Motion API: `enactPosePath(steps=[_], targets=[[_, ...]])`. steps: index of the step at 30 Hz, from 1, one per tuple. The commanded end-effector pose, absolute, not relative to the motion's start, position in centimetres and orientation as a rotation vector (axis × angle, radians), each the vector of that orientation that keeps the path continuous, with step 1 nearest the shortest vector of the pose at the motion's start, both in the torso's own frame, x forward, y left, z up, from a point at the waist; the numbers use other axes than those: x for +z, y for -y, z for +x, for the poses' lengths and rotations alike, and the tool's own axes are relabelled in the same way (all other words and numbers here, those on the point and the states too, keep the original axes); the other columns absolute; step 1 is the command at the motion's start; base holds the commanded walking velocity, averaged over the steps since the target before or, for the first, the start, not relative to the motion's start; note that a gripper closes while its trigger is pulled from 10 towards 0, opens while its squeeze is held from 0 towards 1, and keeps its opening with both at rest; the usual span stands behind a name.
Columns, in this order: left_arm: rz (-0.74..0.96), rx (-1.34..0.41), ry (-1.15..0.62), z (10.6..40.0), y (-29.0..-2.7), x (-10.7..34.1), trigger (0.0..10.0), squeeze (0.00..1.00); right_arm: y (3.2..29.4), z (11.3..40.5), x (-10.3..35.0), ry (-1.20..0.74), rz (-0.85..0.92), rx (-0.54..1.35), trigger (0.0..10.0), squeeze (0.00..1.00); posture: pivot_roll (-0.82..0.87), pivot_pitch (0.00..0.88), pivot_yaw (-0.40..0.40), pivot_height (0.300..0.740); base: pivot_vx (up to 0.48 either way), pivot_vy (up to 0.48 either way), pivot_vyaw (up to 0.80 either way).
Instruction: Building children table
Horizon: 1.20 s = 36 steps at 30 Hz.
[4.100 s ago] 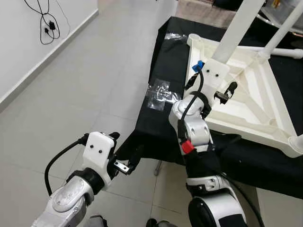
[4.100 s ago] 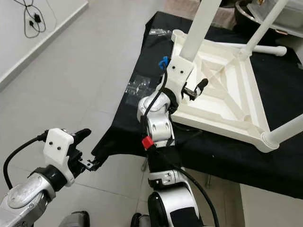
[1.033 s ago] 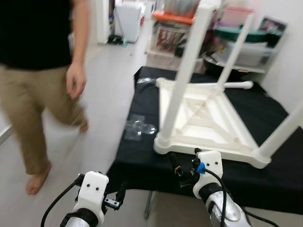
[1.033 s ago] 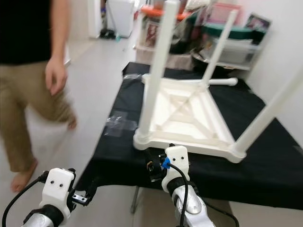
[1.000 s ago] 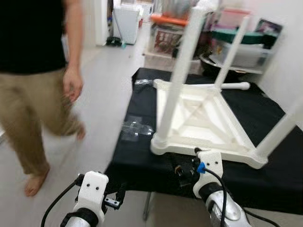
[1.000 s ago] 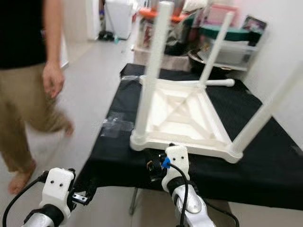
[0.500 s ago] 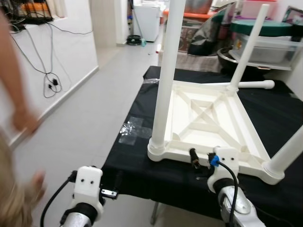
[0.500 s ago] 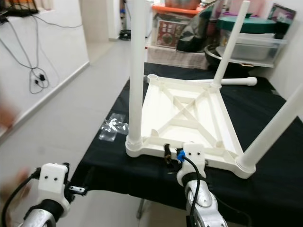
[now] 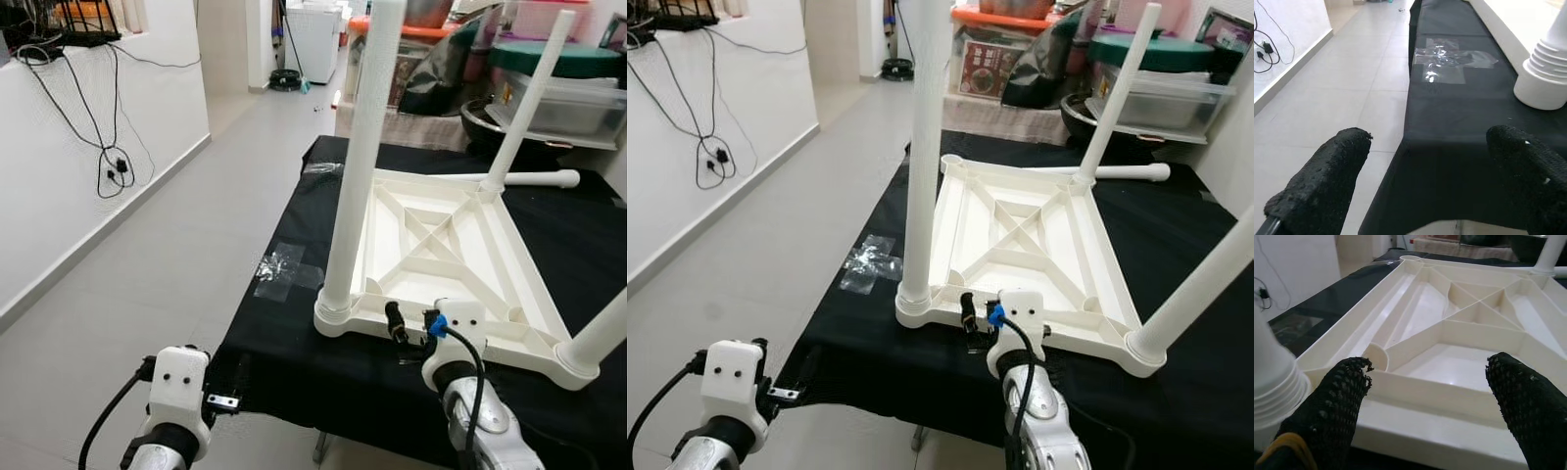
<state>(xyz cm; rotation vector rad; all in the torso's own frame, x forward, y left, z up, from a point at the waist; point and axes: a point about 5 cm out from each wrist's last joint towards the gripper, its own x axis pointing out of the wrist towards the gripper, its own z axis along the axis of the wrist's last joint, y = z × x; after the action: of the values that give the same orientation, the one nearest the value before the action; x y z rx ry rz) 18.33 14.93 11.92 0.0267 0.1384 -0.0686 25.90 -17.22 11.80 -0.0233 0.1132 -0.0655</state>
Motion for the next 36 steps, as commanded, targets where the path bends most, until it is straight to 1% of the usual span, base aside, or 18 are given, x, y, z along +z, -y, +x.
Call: enactPosePath(steps=[1,10,15,16,17,19,20,22,24,25,26,27,28,29,30,31,33,36], targets=[[0.038,-0.06,-0.132,18.3,-14.9,12.1,10.0,0.0,18.0,26.0,11.7,-0.113,-0.033,-0.109,10.0,0.0,0.12,0.026,-0.128,0.74,0.0,0.0,0.0],[0.103,0.019,-0.051,19.7,-16.8,13.8,10.0,0.0,19.9,28.1,13.7,-0.037,-0.032,-0.205,10.0,0.0,0.13,0.03,-0.133,0.74,0.0,0.0,0.0],[0.095,-0.011,-0.046,20.0,-16.7,14.0,10.0,0.0,19.7,29.4,14.1,-0.039,0.021,-0.086,10.0,0.0,0.13,0.038,-0.128,0.74,0.0,0.0,0.0],[0.074,-0.077,-0.074,19.7,-15.8,13.5,10.0,0.0,20.1,29.9,14.0,-0.07,-0.011,0.0,10.0,0.0,0.12,0.045,-0.126,0.74,0.0,0.0,0.0],[0.074,-0.077,-0.074,19.7,-15.8,13.5,10.0,0.0,20.1,29.9,14.0,-0.07,-0.011,0.0,10.0,0.0,0.12,0.045,-0.126,0.74,0.0,0.0,0.0],[0.027,-0.227,-0.127,18.6,-13.8,12.6,10.0,0.0,21.5,30.3,14.2,-0.096,-0.086,0.115,10.0,0.0,0.12,0.056,-0.124,0.74,0.0,0.0,0.0],[0.027,-0.227,-0.127,18.6,-13.8,12.6,10.0,0.0,21.5,30.3,14.2,-0.096,-0.086,0.115,10.0,0.0,0.12,0.056,-0.124,0.74,0.0,0.0,0.0],[-0.024,-0.425,-0.208,16.8,-11.3,11.4,10.0,0.0,23.8,30.6,14.4,-0.178,-0.153,0.216,10.0,0.0,0.11,0.063,-0.12,0.74,0.0,0.0,0.0],[-0.024,-0.425,-0.208,16.8,-11.3,11.4,10.0,0.0,23.8,30.6,14.4,-0.178,-0.153,0.216,10.0,0.0,0.11,0.063,-0.12,0.74,0.0,0.0,0.0],[-0.016,-0.496,-0.215,16.5,-10.8,11.5,10.0,0.0,25.8,30.8,14.6,-0.264,-0.227,0.269,10.0,0.0,0.11,0.09,-0.119,0.74,0.0,0.0,0.0],[-0.014,-0.512,-0.217,16.4,-10.7,11.6,10.0,0.0,26.6,30.8,14.8,-0.295,-0.244,0.282,10.0,0.0,0.11,0.09,-0.119,0.74,0.0,0.0,0.0],[-0.014,-0.512,-0.217,16.4,-10.7,11.6,10.0,0.0,26.6,30.8,14.8,-0.295,-0.244,0.282,10.0,0.0,0.11,0.09,-0.119,0.74,0.0,0.0,0.0],[-0.005,-0.533,-0.217,16.3,-10.7,11.7,10.0,0.0,26.9,30.7,15.2,-0.31,-0.251,0.342,10.0,0.0,0.12,0.099,-0.119,0.74,0.0,0.0,0.0],[0.0,-0.548,-0.217,16.2,-10.6,11.8,10.0,0.0,26.4,30.4,16.0,-0.295,-0.218,0.463,10.0,1.0,0.12,0.105,-0.118,0.74,0.0,0.0,0.0],[0.008,-0.557,-0.216,16.0,-10.6,11.9,10.0,0.0,25.8,30.0,16.6,-0.282,-0.174,0.565,10.0,1.0,0.12,0.108,-0.117,0.74,0.0,0.0,0.0],[0.008,-0.557,-0.216,16.0,-10.6,11.9,10.0,0.0,25.8,30.0,16.6,-0.282,-0.174,0.565,10.0,1.0,0.12,0.108,-0.117,0.74,0.0,0.0,0.0],[0.017,-0.568,-0.217,15.7,-10.5,12.0,10.0,0.0,24.9,29.5,17.7,-0.263,-0.097,0.717,10.0,1.0,0.13,0.116,-0.116,0.74,0.0,0.0,0.0],[0.02,-0.57,-0.217,15.6,-10.5,12.1,10.0,0.0,24.6,29.6,18.2,-0.24,-0.061,0.766,10.0,1.0,0.14,0.124,-0.114,0.74,0.0,0.0,0.0]])
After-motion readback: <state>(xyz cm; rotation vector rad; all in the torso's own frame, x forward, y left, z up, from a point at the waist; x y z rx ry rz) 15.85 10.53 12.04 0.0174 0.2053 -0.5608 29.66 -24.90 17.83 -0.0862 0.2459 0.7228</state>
